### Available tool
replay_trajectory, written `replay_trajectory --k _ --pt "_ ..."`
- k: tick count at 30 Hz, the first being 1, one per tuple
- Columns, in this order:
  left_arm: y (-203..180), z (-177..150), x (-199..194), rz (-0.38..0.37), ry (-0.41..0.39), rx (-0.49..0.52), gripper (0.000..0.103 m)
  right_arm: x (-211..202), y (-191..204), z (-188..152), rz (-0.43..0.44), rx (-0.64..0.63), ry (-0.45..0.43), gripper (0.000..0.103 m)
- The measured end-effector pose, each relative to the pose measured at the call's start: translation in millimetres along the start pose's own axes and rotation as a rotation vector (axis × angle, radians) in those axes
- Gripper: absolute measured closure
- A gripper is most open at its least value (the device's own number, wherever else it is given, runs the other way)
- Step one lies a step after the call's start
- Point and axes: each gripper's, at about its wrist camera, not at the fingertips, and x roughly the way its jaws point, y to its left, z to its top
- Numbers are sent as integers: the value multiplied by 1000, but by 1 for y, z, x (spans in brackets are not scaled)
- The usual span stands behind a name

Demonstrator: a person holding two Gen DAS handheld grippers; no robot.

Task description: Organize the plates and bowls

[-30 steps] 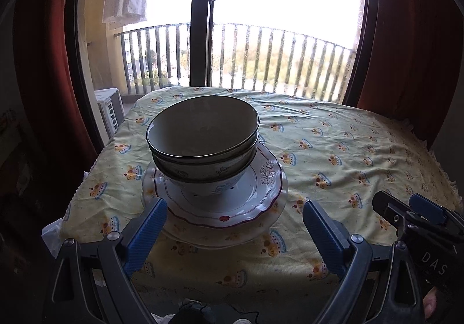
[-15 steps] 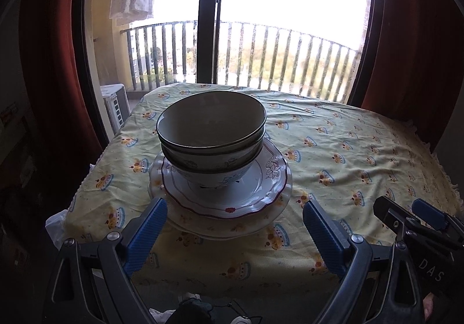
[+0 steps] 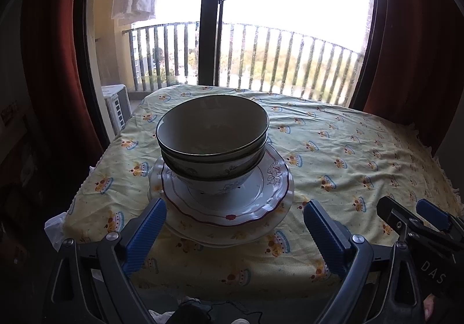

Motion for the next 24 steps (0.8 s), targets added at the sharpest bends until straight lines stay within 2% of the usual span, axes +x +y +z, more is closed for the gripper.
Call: replay_trajectory --k 11,24 --pt "1 3 4 -9 6 -1 6 2 0 2 -14 -2 2 17" --pt "2 2 6 -1 10 -2 1 5 -1 1 -16 -1 6 17"
